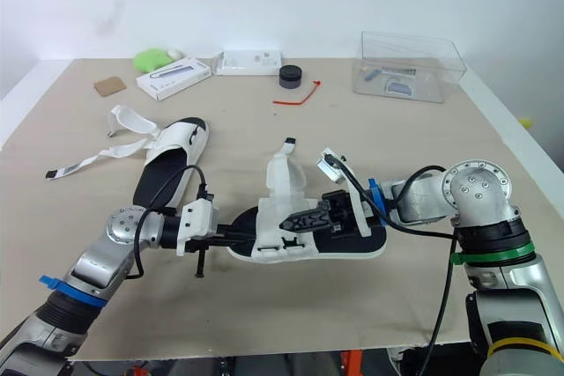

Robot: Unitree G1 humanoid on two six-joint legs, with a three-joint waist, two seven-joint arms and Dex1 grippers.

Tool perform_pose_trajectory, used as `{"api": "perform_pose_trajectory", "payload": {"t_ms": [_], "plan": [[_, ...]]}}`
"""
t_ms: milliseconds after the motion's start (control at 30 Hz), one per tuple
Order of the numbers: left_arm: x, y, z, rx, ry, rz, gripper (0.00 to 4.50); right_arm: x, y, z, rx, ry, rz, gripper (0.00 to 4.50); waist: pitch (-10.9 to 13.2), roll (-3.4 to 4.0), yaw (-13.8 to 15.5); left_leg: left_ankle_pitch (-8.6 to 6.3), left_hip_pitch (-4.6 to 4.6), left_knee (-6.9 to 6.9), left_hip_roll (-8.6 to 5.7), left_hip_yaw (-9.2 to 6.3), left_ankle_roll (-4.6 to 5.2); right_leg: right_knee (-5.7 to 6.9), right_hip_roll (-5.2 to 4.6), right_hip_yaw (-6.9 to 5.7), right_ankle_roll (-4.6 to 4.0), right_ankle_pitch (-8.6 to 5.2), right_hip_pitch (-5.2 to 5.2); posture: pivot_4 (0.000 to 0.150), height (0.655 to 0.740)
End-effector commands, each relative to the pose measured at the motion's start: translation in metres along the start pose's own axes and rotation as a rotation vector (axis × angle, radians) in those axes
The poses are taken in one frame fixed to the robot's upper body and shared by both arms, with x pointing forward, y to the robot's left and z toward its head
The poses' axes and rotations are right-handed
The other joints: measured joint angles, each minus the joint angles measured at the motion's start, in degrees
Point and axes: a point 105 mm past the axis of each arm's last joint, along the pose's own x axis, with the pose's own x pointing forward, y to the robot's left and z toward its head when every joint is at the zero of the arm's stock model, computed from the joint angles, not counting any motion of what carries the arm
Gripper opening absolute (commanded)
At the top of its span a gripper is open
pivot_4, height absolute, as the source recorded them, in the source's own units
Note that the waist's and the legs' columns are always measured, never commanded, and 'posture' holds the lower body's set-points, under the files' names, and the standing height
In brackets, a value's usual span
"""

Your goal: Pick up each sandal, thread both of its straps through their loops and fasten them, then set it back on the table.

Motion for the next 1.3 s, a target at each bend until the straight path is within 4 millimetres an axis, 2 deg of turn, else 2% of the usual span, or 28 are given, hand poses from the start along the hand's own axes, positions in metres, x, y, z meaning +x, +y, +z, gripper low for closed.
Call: {"api": "perform_pose_trajectory", "payload": {"t_ms": [33, 433, 700, 967, 1300], "plan": [[0.001, -0.003, -0.001, 0.005, 0.012, -0.015, 0.00, -0.005, 0.008, 0.004, -0.009, -0.009, 0.021, 0.04, 0.00, 0.00, 0.00, 0.00, 0.00, 0.00, 0.00, 0.00, 0.00, 0.00, 0.00, 0.00, 0.00, 0.00, 0.00, 0.150, 0.7400], [0.001, -0.003, -0.005, 0.005, 0.022, -0.015, 0.00, -0.001, 0.004, -0.006, 0.048, -0.008, 0.006, 0.04, 0.00, 0.00, 0.01, -0.01, 0.00, 0.00, 0.00, 0.00, 0.01, -0.01, 0.00, 0.00, 0.00, 0.00, 0.00, 0.150, 0.7400], [0.000, -0.001, -0.005, 0.008, 0.024, -0.010, 0.00, 0.001, -0.014, -0.002, -0.002, -0.037, -0.120, 0.04, -0.01, 0.00, 0.02, -0.01, 0.01, 0.00, 0.00, 0.00, 0.02, -0.01, 0.00, 0.00, 0.00, 0.00, 0.00, 0.150, 0.7400], [0.001, -0.001, -0.005, 0.008, 0.025, -0.009, 0.00, 0.006, -0.011, -0.010, -0.077, 0.021, -0.120, 0.04, -0.01, 0.01, 0.02, -0.01, 0.01, 0.00, 0.01, -0.01, 0.02, -0.01, 0.01, 0.00, 0.00, 0.00, 0.00, 0.150, 0.7400], [0.001, -0.001, -0.006, 0.003, 0.028, -0.005, 0.00, 0.005, 0.005, -0.009, -0.187, 0.048, -0.085, 0.04, -0.01, 0.01, 0.02, -0.08, 0.00, -0.01, 0.01, -0.01, 0.13, -0.01, 0.02, -0.01, -0.01, -0.04, -0.01, 0.150, 0.7400]]}}
